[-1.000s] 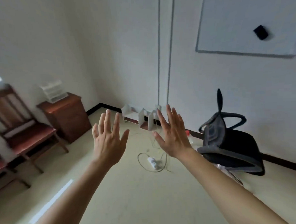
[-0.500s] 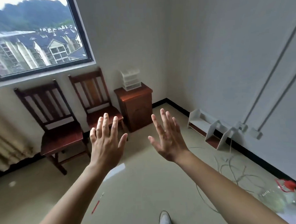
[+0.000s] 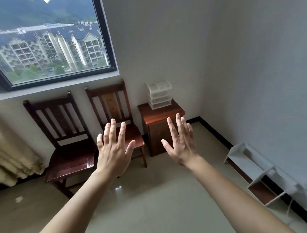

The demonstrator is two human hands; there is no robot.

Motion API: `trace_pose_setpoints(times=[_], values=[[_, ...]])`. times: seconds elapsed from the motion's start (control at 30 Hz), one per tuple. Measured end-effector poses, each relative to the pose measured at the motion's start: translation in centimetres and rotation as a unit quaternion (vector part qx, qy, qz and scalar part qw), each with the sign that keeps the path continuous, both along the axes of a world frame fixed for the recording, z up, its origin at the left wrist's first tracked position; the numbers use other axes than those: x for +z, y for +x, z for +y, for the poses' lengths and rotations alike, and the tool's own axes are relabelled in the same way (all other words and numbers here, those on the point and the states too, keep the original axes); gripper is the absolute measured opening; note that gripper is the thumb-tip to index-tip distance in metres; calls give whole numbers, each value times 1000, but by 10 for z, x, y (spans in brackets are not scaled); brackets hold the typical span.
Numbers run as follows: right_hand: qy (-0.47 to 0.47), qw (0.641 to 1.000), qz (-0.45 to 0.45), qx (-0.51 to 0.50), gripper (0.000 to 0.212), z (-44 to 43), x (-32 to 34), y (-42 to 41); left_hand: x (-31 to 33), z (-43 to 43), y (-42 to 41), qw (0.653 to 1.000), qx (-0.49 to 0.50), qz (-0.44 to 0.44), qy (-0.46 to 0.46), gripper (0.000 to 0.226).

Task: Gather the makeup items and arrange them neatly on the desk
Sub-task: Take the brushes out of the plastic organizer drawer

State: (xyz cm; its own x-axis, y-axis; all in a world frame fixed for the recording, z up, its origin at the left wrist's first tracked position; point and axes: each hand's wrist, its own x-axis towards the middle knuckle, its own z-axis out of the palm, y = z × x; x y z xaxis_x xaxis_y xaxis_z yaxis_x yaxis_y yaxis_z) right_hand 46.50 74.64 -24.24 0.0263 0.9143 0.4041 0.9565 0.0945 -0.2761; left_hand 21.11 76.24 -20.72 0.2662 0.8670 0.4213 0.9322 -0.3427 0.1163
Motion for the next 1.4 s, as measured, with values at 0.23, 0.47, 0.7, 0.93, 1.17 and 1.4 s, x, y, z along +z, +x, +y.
trace_pose_setpoints(times=[0.23,0.47,0.7,0.93,1.17,1.4], values=[[-24,1000,-10,-16,84,164,-37,13,-37,181,23,999,-29,3,-27,73],[-62,994,-24,-88,86,323,-40,47,-37,376,60,995,-77,24,-58,73],[-71,988,-2,-139,84,438,-52,103,-55,512,127,986,-119,54,-106,73],[-158,980,66,-101,74,563,-110,179,-120,621,208,979,-106,58,-164,77],[-311,921,223,-69,71,684,-168,249,-184,707,271,950,19,8,-311,83],[-420,765,476,-107,54,755,-231,260,-251,747,302,895,115,-75,-424,87]])
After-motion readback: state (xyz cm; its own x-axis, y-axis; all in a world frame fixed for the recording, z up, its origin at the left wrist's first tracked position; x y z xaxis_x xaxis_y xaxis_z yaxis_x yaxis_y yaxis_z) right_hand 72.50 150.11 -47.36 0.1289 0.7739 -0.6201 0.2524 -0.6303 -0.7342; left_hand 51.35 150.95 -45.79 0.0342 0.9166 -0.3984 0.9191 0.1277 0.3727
